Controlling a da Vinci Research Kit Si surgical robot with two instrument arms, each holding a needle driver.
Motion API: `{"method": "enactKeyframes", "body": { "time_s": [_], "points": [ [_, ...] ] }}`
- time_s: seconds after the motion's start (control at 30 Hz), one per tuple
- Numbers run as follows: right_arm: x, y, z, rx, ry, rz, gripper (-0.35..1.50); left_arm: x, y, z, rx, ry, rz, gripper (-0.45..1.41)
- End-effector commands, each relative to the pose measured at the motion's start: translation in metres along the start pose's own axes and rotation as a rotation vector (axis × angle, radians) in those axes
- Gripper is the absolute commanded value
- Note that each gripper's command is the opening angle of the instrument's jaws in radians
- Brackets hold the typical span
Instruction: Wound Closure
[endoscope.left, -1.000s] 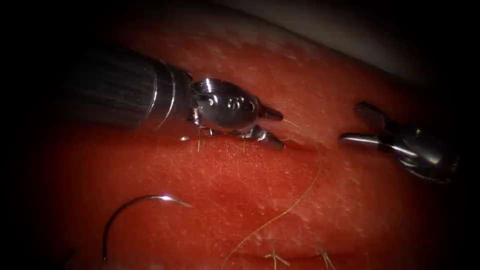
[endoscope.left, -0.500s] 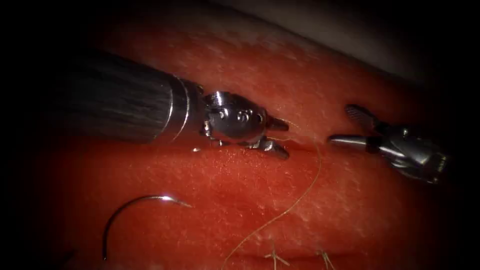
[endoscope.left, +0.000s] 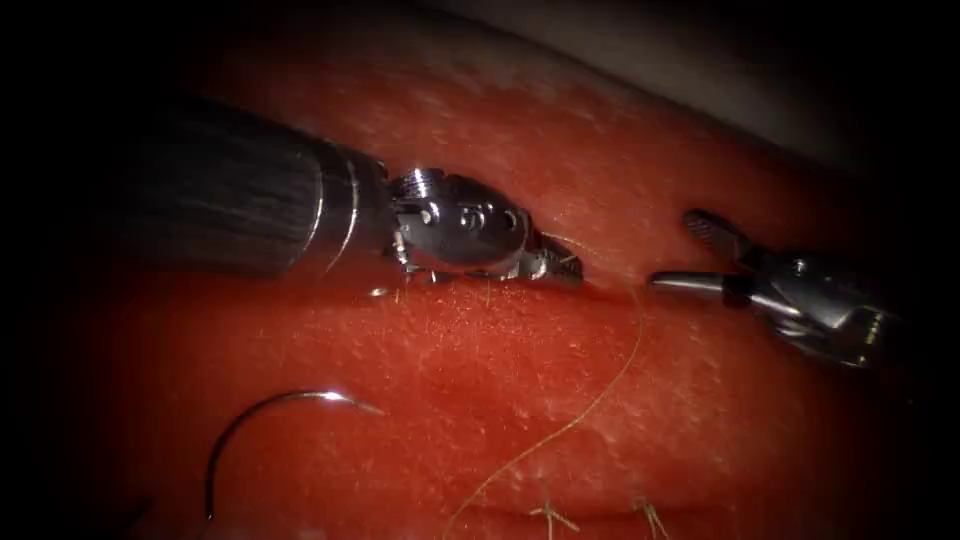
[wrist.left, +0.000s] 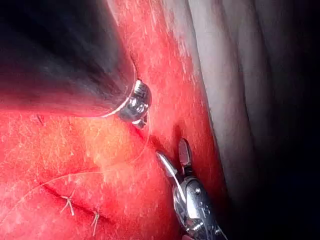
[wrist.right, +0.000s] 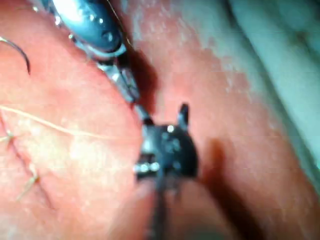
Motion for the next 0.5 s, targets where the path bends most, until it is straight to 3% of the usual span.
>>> {"method": "enactKeyframes", "body": {
  "time_s": [0.03,0.27,0.5],
  "points": [
    [-0.0002,-0.0007,0.0011,-0.001,-0.003,0.000,1.45,-0.0003,0.0000,0.0005,0.000,-0.005,-0.018,-0.35],
    [-0.0007,-0.0026,0.0030,0.018,-0.013,-0.006,1.43,-0.0006,-0.0006,-0.0007,0.062,-0.019,-0.151,-0.35],
    [-0.0009,-0.0034,0.0037,0.023,-0.014,-0.006,1.43,-0.0001,-0.0007,-0.0021,0.081,-0.040,-0.172,-0.35]
  ]
}}
